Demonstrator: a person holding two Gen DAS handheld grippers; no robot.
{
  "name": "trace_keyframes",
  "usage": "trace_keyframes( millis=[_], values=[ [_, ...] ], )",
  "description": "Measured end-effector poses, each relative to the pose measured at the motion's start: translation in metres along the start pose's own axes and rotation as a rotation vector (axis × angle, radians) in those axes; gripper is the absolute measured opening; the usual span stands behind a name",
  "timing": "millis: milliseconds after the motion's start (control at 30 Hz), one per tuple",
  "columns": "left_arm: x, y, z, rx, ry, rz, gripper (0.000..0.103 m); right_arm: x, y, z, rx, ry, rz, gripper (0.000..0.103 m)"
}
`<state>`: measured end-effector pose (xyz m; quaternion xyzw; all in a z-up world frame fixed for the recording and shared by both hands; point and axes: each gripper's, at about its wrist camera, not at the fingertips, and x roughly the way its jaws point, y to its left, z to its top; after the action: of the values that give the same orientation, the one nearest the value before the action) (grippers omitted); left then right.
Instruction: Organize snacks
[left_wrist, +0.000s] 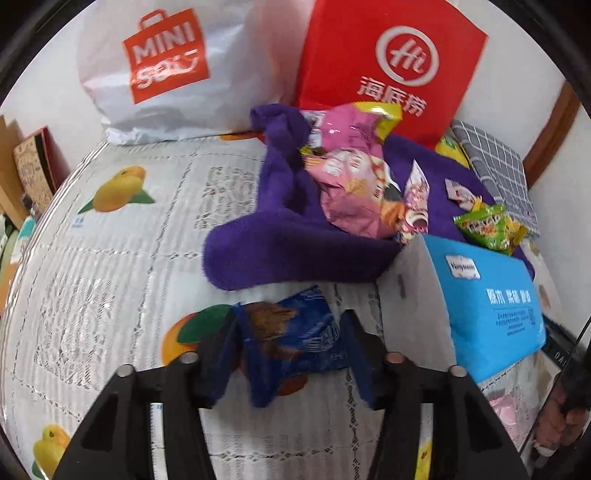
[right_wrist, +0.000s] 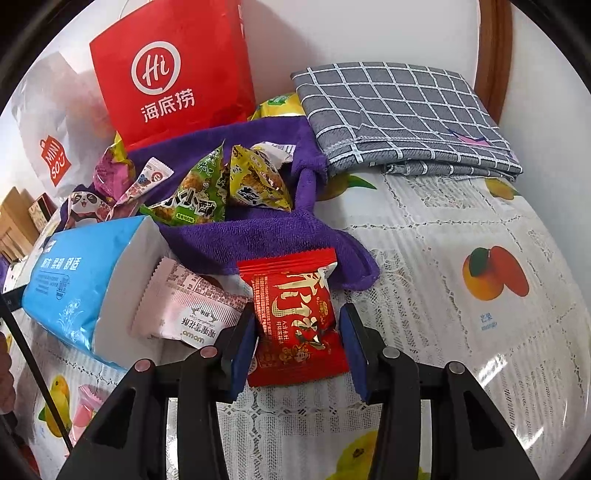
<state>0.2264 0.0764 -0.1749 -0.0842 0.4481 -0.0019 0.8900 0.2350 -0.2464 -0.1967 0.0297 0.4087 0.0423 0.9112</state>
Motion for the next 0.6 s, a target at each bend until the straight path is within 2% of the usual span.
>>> trace_keyframes(
  millis=[133,200,400,500,600],
  values=[
    [0.002,-0.006,-0.002,0.035,-0.016,0.044,0.052,0.001,0.000,0.000,-0.002,0.002,0.000,0.045],
    [0.001,-0.007,-0.002,0.048,-0.025,0.061,0.043,0.001,-0.001,0.000,0.004,0.001,0.006,0.045],
    [-0.009,0.000,0.001,0.016,-0.059,0.030,0.039,-0.004,-0.008,-0.001,0.037,-0.020,0.009,0.043],
    [-0.019,0.002,0.002,0.008,-0.098,0.029,0.039,-0.013,-0.010,-0.003,0.031,-0.060,0.002,0.043],
    [-0.028,0.001,0.004,-0.002,-0.126,0.002,0.039,-0.031,-0.013,-0.003,0.022,-0.147,-0.029,0.043]
  ],
)
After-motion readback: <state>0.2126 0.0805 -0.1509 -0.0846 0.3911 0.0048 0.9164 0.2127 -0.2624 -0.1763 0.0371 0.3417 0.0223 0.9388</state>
